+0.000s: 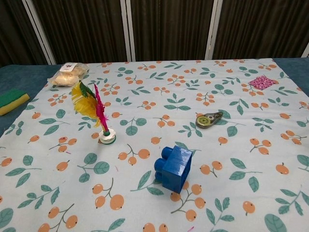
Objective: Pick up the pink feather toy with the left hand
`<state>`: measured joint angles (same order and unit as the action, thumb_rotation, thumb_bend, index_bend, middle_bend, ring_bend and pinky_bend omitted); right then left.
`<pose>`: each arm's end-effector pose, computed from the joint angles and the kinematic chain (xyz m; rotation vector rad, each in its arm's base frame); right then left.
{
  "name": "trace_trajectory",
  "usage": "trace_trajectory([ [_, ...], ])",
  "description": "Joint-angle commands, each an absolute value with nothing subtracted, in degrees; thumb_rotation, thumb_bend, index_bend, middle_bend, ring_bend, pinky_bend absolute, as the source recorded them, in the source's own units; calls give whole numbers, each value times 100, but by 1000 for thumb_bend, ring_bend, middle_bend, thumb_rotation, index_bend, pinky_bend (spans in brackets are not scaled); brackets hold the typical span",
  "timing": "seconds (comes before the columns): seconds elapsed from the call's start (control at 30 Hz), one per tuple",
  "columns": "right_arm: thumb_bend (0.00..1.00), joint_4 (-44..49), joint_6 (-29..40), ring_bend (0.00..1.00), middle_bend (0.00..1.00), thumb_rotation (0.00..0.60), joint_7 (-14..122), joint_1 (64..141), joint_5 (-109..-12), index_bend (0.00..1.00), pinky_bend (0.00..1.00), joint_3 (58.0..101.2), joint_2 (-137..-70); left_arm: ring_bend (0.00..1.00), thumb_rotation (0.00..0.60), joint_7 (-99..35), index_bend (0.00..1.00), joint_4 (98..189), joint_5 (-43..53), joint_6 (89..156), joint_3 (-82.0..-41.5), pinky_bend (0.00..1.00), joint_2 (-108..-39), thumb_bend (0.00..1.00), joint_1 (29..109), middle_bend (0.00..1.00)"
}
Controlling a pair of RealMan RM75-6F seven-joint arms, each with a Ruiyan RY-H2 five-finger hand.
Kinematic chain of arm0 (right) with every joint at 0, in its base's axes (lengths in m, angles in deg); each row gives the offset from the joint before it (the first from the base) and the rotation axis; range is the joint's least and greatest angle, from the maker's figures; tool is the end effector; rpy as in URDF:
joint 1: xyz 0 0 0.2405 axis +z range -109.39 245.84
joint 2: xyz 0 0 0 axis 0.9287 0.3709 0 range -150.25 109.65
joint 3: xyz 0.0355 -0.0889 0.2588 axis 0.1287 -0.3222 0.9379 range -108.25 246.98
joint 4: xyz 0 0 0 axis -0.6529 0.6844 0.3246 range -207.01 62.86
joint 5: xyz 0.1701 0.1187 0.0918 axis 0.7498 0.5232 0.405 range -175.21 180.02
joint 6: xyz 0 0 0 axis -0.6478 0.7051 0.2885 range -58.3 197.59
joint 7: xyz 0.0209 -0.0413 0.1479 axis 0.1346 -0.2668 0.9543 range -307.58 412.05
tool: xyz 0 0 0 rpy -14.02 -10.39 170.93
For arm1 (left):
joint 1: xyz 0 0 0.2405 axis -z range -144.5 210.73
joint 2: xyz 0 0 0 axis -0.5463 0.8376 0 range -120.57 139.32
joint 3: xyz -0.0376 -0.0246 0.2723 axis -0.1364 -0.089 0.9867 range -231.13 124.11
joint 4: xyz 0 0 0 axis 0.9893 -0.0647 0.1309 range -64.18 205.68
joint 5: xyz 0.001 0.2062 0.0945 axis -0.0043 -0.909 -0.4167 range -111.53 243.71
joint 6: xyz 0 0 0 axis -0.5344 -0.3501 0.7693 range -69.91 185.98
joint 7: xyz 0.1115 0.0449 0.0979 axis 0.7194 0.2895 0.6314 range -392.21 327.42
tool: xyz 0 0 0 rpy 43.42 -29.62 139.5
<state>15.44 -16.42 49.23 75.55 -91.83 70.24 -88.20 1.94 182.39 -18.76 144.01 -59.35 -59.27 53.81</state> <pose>-0.3202 -0.2002 0.1258 1.5605 -0.7690 0.9470 -0.1844 0.2579 0.1190 -1.5466 -0.5420 -1.0104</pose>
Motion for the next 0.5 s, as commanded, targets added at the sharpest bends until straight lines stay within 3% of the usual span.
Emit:
trace_trajectory([
  [0.03,88,1552,-1616,0,0,600,4902,7559,-9175,0,0,7017,-8816,0,600,-321,0,18026,-2022,14802,-5649,0,-5732,115,4936,0],
  [0.17,88,1570,-1580,0,0,600,4866,7570,-9199,0,0,6992,-8799,0,600,-991,0,17775,-1986,15086,-5387,0,-5628,58,4486,0],
  [0.5,87,1539,-1589,0,0,600,4809,7593,-9266,0,0,6984,-8839,0,600,-1750,0,16827,-2078,15402,-4848,0,-5607,45,3682,0],
])
